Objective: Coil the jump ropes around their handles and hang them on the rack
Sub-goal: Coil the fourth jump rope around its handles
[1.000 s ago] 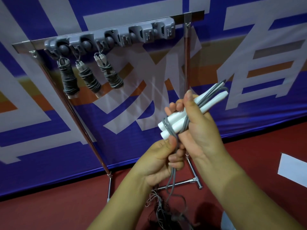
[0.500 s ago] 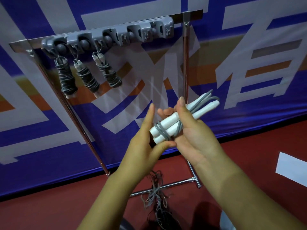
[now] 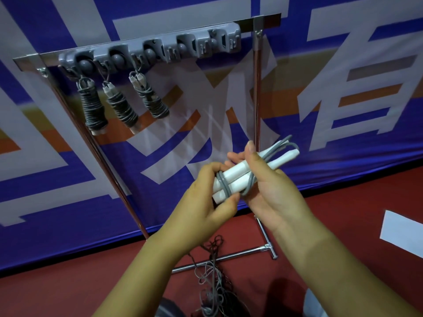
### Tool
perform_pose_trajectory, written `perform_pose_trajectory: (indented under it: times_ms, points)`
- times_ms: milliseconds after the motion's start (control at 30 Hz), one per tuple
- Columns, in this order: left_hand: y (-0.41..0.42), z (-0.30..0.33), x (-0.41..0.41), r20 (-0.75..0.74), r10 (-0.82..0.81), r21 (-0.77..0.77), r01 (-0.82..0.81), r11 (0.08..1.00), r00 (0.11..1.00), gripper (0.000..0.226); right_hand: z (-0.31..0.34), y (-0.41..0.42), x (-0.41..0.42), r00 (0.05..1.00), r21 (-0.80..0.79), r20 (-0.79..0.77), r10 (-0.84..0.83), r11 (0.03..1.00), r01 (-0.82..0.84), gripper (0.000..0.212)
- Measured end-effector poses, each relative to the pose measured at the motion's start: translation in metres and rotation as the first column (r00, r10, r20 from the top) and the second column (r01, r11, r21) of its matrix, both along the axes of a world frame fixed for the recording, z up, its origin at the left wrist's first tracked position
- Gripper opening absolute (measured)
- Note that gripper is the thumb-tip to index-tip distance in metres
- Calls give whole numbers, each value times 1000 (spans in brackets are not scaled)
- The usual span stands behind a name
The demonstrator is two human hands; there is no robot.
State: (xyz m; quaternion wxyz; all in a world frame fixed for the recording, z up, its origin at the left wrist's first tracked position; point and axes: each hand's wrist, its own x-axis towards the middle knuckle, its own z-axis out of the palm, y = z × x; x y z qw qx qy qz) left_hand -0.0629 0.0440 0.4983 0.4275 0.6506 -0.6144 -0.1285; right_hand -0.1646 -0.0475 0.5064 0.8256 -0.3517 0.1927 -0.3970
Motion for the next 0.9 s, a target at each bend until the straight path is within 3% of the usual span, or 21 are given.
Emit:
perform_pose_trajectory:
  times_ms: [100,233,267,333,367,433,500,567,633,700,767,900]
  points:
    - [1,2,-1,-155,-33,16,36,999,987,24,-4,-2,-2,968,-220,-51,-247,948,230,56]
    - [0,-1,-4,-247,-18,40,29,999,969,10,-11,-8,1,861,-397,-77,-502,808,435,85]
    - [-1,-2,-4,-272,-12,48,26,998,962,8,-12,-8,1,816,-497,-62,-574,727,474,88]
    - [-4,-5,-2,-327,9,70,15,997,945,13,-23,-17,1,651,-781,31,-758,388,489,89]
    - [-5,-6,-1,-356,18,90,15,996,934,14,-26,-24,-1,579,-891,85,-811,199,408,87]
    - [-5,-3,3,-394,23,132,32,991,919,8,-23,-36,-6,507,-985,133,-852,-59,161,78]
    - [-3,1,9,-403,12,186,69,980,915,2,-18,-46,-11,585,-959,155,-796,-264,-105,66]
    - [0,4,17,-412,-28,243,139,960,911,7,-14,-54,-18,720,-843,81,-690,-432,-319,76]
    - [0,5,21,-444,-64,293,212,932,894,15,-7,-59,-27,787,-703,-39,-616,-543,-460,85]
    - [-1,5,21,-501,-86,318,276,907,861,25,8,-59,-34,766,-532,-231,-600,-581,-616,84]
    - [-4,4,21,-520,-99,319,301,899,848,22,21,-58,-39,655,-405,-399,-642,-517,-754,79]
    - [-7,5,26,-439,-128,345,299,890,889,20,25,-55,-43,587,-485,-592,-552,-338,-807,59]
